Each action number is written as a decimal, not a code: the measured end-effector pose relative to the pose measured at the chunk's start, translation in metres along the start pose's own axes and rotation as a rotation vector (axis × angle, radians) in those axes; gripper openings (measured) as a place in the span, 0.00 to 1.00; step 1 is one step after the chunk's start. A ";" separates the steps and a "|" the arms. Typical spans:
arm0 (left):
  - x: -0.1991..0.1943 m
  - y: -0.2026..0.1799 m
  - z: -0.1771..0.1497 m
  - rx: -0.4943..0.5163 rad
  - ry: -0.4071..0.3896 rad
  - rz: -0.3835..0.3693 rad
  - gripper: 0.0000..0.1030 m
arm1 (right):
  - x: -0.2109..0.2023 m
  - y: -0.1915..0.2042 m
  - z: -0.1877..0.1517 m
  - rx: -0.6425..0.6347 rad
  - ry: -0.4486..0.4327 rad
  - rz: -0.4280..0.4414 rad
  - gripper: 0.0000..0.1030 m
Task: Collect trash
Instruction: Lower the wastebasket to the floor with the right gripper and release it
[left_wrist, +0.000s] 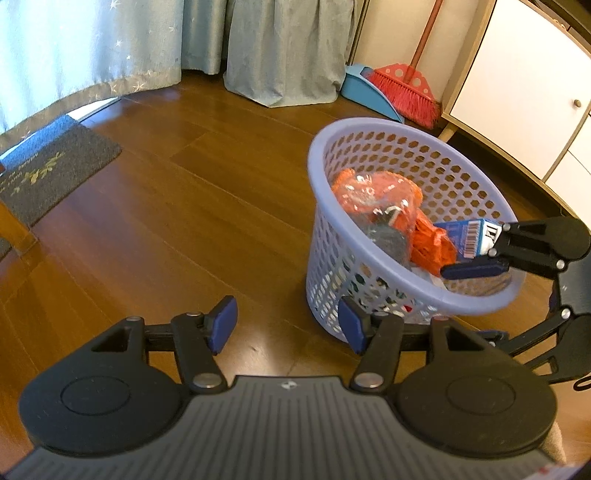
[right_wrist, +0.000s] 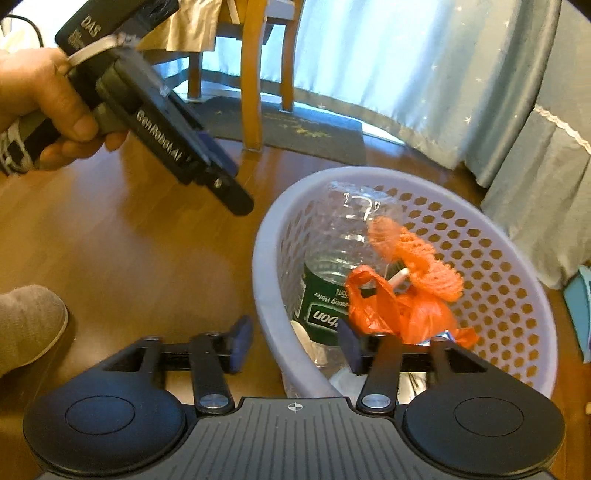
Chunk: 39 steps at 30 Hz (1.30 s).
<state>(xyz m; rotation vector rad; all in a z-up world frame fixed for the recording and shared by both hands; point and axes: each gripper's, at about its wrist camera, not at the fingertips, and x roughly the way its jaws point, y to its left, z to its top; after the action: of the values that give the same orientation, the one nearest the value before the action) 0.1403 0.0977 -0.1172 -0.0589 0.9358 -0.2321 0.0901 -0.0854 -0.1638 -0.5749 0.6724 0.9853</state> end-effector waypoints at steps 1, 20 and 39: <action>-0.001 -0.001 -0.002 -0.002 0.003 0.001 0.54 | -0.003 0.002 0.002 0.002 -0.002 0.000 0.49; -0.077 -0.030 0.029 0.010 -0.028 0.018 0.87 | -0.105 -0.030 0.065 0.257 0.055 -0.049 0.49; -0.178 -0.103 0.063 0.197 0.032 -0.001 0.99 | -0.227 -0.027 0.078 0.794 0.055 -0.305 0.64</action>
<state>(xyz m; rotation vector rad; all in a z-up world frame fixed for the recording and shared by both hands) 0.0721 0.0341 0.0767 0.1262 0.9409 -0.3254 0.0452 -0.1680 0.0592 0.0043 0.9209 0.3597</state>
